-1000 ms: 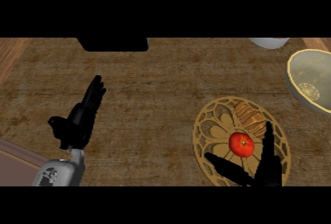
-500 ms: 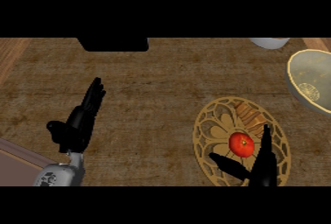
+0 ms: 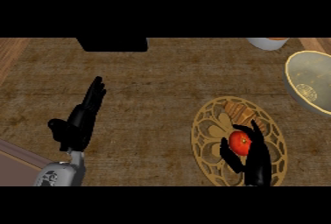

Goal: Pick the tomato from the placemat and place it in the bowl

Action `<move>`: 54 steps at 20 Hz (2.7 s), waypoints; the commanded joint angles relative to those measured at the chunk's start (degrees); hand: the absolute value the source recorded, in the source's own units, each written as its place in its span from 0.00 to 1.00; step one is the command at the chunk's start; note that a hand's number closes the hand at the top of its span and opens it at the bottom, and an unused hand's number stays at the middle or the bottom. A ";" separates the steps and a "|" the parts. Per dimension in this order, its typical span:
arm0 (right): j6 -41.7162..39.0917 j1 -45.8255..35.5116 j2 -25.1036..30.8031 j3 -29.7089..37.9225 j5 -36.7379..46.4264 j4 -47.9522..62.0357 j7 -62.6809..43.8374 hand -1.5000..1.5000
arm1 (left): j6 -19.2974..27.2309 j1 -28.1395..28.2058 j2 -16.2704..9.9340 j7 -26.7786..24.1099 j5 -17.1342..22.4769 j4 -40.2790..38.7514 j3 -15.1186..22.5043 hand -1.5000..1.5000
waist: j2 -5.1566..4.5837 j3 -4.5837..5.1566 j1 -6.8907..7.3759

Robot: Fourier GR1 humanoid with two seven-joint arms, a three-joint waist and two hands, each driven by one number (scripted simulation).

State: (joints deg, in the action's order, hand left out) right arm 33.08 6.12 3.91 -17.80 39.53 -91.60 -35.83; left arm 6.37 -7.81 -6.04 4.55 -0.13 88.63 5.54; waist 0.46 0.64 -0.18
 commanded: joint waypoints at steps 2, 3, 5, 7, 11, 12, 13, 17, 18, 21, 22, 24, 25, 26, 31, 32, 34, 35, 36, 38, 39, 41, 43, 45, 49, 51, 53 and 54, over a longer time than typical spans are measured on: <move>0.07 -0.27 -2.13 -3.70 0.96 7.08 4.51 1.00 | 0.44 3.19 0.58 -0.72 -0.98 1.72 0.60 0.50 | -0.45 -0.67 0.55; -2.54 -2.91 -1.79 -2.17 0.00 3.45 1.76 1.00 | 0.47 1.59 0.30 0.57 -1.37 1.64 0.26 0.50 | -0.43 -0.65 0.35; -0.17 -0.58 -2.50 -2.50 0.31 3.52 3.79 1.00 | 0.69 -3.40 1.68 1.16 -1.50 -2.87 -0.22 0.50 | -0.48 -0.65 -0.01; -12.17 1.49 5.69 -6.34 -10.38 -3.91 12.67 1.00 | 0.18 -1.50 0.39 1.12 -0.30 -0.35 -0.99 0.50 | -0.31 -0.74 -0.05; -26.33 -0.23 13.98 -12.53 -16.78 -7.22 24.81 1.00 | -0.41 -1.03 0.73 0.55 -0.28 -0.89 -0.17 0.50 | -0.38 -0.99 1.44; -29.20 1.27 16.75 -12.19 -19.52 -9.16 27.65 1.00 | 0.24 -0.50 1.20 -0.06 -0.93 -0.88 0.24 0.50 | -0.23 -0.96 0.50; -32.23 -0.11 19.09 -9.56 -23.41 -10.67 30.04 1.00 | 0.53 -0.56 1.39 0.35 -0.74 -1.06 -0.04 0.50 | -0.43 -0.94 0.49; -37.63 5.29 26.98 -3.51 -33.32 -17.06 46.72 1.00 | -0.11 0.10 0.38 -0.87 0.17 -1.21 -1.61 0.50 | -0.13 -0.89 -1.75; -39.24 6.13 27.89 -1.45 -36.54 -19.71 48.03 1.00 | -0.23 3.41 0.39 -1.65 -0.77 -0.11 -0.23 0.50 | 0.04 -0.82 -1.20; -42.09 8.71 33.23 7.69 -41.72 -22.16 57.02 1.00 | -0.07 0.46 -0.07 1.54 -0.06 0.43 -1.41 0.50 | -0.06 -0.78 -1.77; -42.97 9.40 35.39 11.65 -43.05 -21.93 60.39 1.00 | 0.06 1.62 0.14 -0.97 0.08 0.22 -1.84 0.50 | -0.04 -0.77 -1.94; -43.39 10.97 36.71 17.15 -46.21 -26.70 59.77 1.00 | -1.56 0.74 -1.65 0.78 0.67 0.82 -2.51 0.50 | -0.01 -0.67 -1.83; -42.84 12.66 36.78 19.75 -46.22 -27.03 62.04 1.00 | -1.47 1.75 -1.19 -0.65 1.11 0.65 -2.84 0.50 | -0.03 -0.66 -1.78; -43.67 12.12 37.75 22.72 -48.49 -29.12 59.70 1.00 | 1.17 0.69 0.84 -0.19 -1.88 0.67 -0.53 0.50 | -0.10 -0.64 -1.63; -46.28 15.82 41.22 36.77 -56.48 -36.62 50.05 1.00 | 1.81 1.57 1.26 2.11 -2.13 2.98 -0.36 0.50 | -0.12 -0.60 -1.14; -45.38 11.12 41.29 37.15 -56.72 -33.36 47.04 1.00 | -1.85 -1.75 -1.09 -1.11 0.66 -3.04 -3.87 0.50 | -0.42 -0.57 -0.67; -48.99 11.61 42.41 42.58 -58.90 -31.55 47.13 1.00 | -1.71 -1.58 -0.45 -0.70 0.42 -2.54 -3.37 0.50 | -0.38 -0.61 -0.55; -48.94 9.30 45.32 45.60 -62.74 -31.77 42.63 1.00 | -1.48 -1.20 -0.28 0.67 0.13 -0.32 -2.52 0.50 | -0.34 -0.59 -0.42; -47.40 11.98 42.64 44.70 -61.72 -38.75 38.44 1.00 | -0.99 3.53 0.99 0.14 -0.83 3.43 -0.19 0.50 | -0.22 -0.59 -0.39; -46.85 4.15 44.92 44.93 -63.60 -32.23 34.60 1.00 | 0.42 -1.52 1.92 0.38 -2.44 -0.90 -0.43 0.50 | -0.46 -0.60 0.07; -47.63 2.25 47.09 47.60 -68.55 -32.71 31.58 1.00 | -0.13 -2.70 0.80 1.83 -1.59 -2.22 -2.08 0.50 | -0.45 -0.58 -0.03; -45.82 -2.98 48.60 46.51 -67.92 -28.37 28.71 1.00 | -1.10 -1.34 0.31 2.82 -0.98 2.05 -1.72 0.50 | -0.49 -0.59 0.62; -43.14 -5.81 47.87 41.70 -61.34 -26.71 27.94 1.00 | -2.44 1.21 1.31 0.16 -0.18 0.48 -0.92 0.50 | -0.60 -0.60 0.93; -46.53 -9.20 49.27 42.87 -62.46 -20.76 28.70 1.00 | -1.66 1.31 1.89 -3.79 -1.57 -2.02 -1.11 0.50 | -0.59 -0.61 0.69; -45.52 -15.69 51.34 36.74 -53.39 -11.75 30.72 1.00 | -1.75 -3.46 2.03 0.59 -1.27 -2.95 -1.46 0.50 | -0.84 -0.63 1.31; -44.52 -17.36 52.33 35.81 -48.05 -5.87 33.10 1.00 | -2.76 -1.50 1.76 1.63 -0.56 -0.20 -0.77 0.50 | -0.92 -0.66 2.11; -44.17 -16.54 51.05 33.65 -43.19 -5.06 35.98 1.00 | -0.10 1.17 2.64 1.07 -2.98 2.49 0.32 0.50 | -0.65 -0.67 1.50; -42.98 -19.38 53.56 32.65 -39.75 -2.42 36.19 1.00 | -1.48 -3.12 2.26 -1.05 -1.57 -3.19 -1.65 0.50 | -1.09 -0.64 1.94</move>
State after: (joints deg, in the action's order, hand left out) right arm -10.78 -9.70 55.15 17.46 -8.74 -100.92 -2.94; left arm 5.11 -9.49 -3.82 4.68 -1.90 87.45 4.66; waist -0.39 0.01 1.40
